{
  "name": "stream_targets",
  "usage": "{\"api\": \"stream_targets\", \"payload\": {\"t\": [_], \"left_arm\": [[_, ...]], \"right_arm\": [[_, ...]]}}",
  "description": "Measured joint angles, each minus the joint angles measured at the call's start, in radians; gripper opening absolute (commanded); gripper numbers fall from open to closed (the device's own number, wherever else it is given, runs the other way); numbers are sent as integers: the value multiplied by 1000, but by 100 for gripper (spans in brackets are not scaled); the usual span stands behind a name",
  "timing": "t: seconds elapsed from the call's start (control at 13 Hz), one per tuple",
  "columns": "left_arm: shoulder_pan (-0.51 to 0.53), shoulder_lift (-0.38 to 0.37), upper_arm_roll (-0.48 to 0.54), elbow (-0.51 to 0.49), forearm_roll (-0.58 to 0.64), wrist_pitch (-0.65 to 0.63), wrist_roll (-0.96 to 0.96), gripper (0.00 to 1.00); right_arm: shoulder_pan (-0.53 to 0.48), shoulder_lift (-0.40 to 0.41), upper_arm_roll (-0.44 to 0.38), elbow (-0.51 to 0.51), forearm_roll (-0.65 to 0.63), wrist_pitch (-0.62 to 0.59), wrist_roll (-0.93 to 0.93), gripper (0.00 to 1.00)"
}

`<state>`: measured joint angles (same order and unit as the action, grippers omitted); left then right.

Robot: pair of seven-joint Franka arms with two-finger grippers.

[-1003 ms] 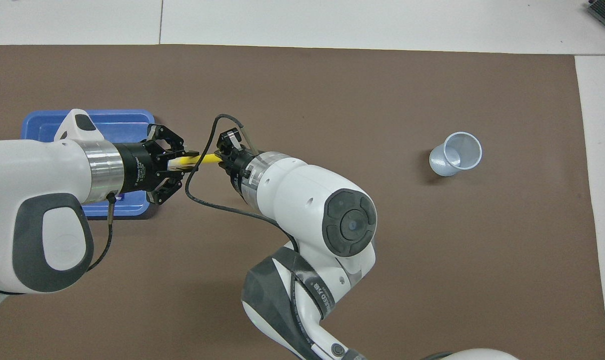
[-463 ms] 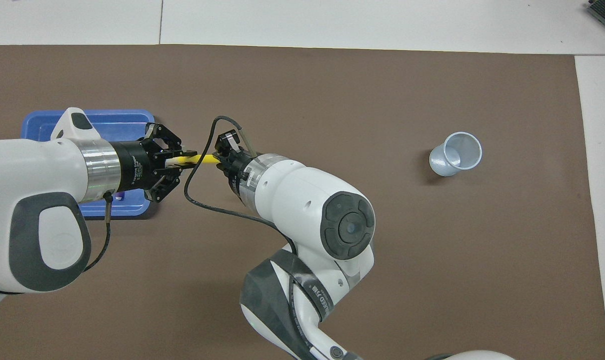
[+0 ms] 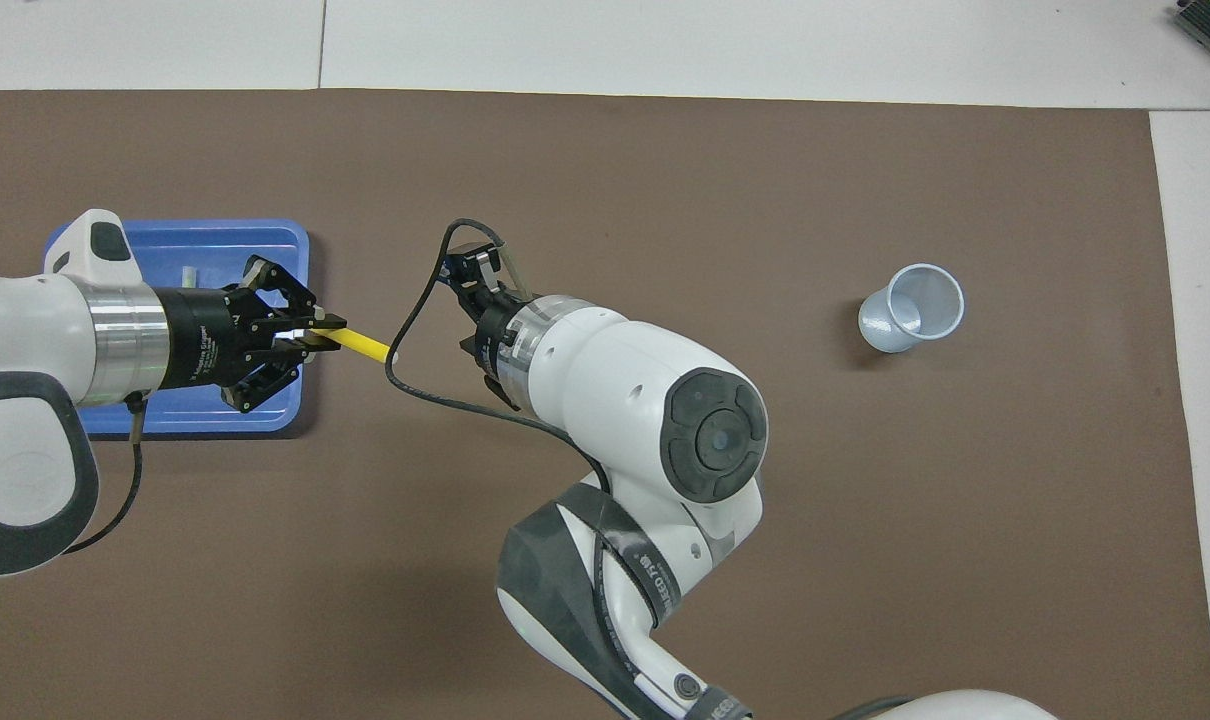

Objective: Right arm passes pens to left for tray arrangement
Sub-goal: 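Open the right gripper and withdraw it while the left gripper holds the pen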

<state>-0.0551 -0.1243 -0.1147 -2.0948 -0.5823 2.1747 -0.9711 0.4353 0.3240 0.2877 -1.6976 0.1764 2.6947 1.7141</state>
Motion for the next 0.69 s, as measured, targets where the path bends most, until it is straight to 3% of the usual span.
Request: {"api": "stream_targets", "payload": {"t": [0.15, 0.39, 0.69], "left_arm": [[13, 0, 3, 0, 2, -10, 70, 0], [52, 0, 8, -1, 16, -20, 231, 0], [139, 8, 11, -4, 172, -32, 579, 0]], "right_arm": [[-17, -1, -1, 0, -1, -31, -49, 100], [-68, -14, -6, 1, -1, -173, -236, 100], [-211, -89, -10, 7, -1, -422, -548, 100]]}}
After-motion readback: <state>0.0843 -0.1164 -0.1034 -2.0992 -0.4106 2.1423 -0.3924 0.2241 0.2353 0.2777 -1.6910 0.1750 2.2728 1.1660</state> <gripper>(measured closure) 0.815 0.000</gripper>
